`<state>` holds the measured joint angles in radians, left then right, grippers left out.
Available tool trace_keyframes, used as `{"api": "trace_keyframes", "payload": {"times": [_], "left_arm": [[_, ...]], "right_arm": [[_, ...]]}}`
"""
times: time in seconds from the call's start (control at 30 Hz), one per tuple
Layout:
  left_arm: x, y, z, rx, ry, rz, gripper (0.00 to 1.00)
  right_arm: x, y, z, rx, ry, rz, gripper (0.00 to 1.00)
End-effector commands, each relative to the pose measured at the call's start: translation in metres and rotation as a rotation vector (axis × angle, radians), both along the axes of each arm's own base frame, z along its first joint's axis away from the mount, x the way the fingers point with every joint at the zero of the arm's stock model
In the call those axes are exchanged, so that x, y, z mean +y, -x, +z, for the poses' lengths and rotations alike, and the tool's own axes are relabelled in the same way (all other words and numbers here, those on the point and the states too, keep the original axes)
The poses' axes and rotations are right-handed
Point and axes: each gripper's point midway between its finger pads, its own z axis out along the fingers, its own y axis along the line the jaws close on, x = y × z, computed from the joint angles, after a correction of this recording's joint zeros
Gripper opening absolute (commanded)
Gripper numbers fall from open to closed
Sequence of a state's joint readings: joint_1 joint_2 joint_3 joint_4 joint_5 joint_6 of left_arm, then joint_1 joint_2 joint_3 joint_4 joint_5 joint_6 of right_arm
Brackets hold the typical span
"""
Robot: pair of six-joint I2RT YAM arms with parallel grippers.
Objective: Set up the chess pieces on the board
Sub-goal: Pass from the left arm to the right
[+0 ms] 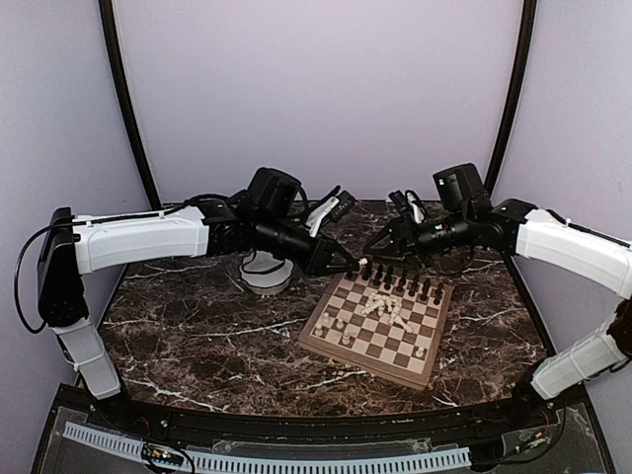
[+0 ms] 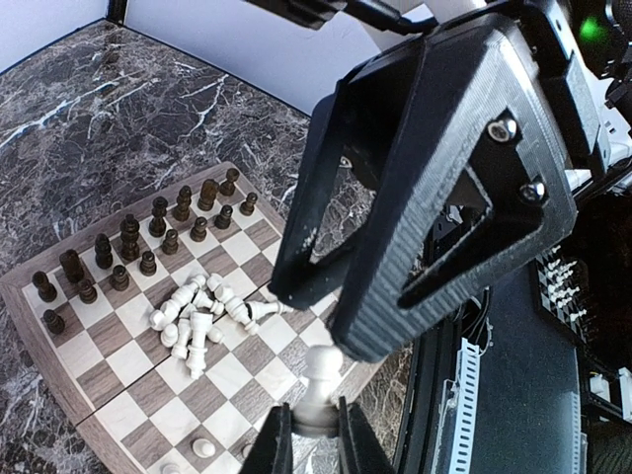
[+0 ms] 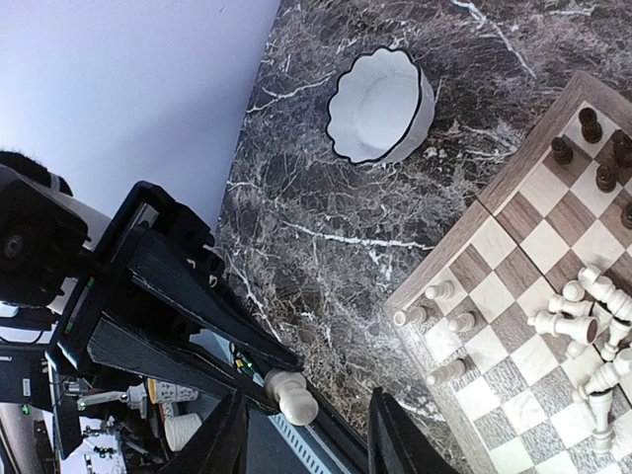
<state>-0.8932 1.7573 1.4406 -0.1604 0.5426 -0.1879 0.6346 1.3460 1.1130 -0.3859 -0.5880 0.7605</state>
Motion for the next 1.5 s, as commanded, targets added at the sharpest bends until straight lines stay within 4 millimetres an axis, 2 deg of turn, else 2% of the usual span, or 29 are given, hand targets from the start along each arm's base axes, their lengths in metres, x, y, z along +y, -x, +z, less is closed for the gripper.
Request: {"api": "trace_keyframes", "payload": {"times": [0.0, 0.33, 0.7, 1.07, 1.3, 1.47], "left_arm": [[-0.002, 0.005, 0.026, -0.031, 0.068, -0.020, 0.08], [-0.006, 0.005, 0.033, -0.030, 0.099, -0.022, 0.09], [-0.012, 0.012, 0.032, -0.022, 0.103, -0.044, 0.09], [-0.017, 0.014, 0.027, -0.009, 0.093, -0.061, 0.09], [-0.019, 0.012, 0.026, -0.016, 0.095, -0.049, 0.09], [-0.020, 0.007, 0.029, -0.027, 0.104, -0.029, 0.09]], "right_arm": [[0.009, 0.007, 0.005, 0.030, -0.071, 0.059, 0.42], [0.009, 0.012, 0.004, 0.050, -0.118, 0.075, 0.34], [-0.002, 0.009, 0.002, 0.056, -0.154, 0.023, 0.28], [-0.002, 0.008, 0.014, 0.030, -0.211, 0.028, 0.27], [-0.002, 0.010, 0.011, 0.045, -0.208, 0.034, 0.21], [-0.002, 0.013, 0.010, 0.050, -0.200, 0.050, 0.24]]}}
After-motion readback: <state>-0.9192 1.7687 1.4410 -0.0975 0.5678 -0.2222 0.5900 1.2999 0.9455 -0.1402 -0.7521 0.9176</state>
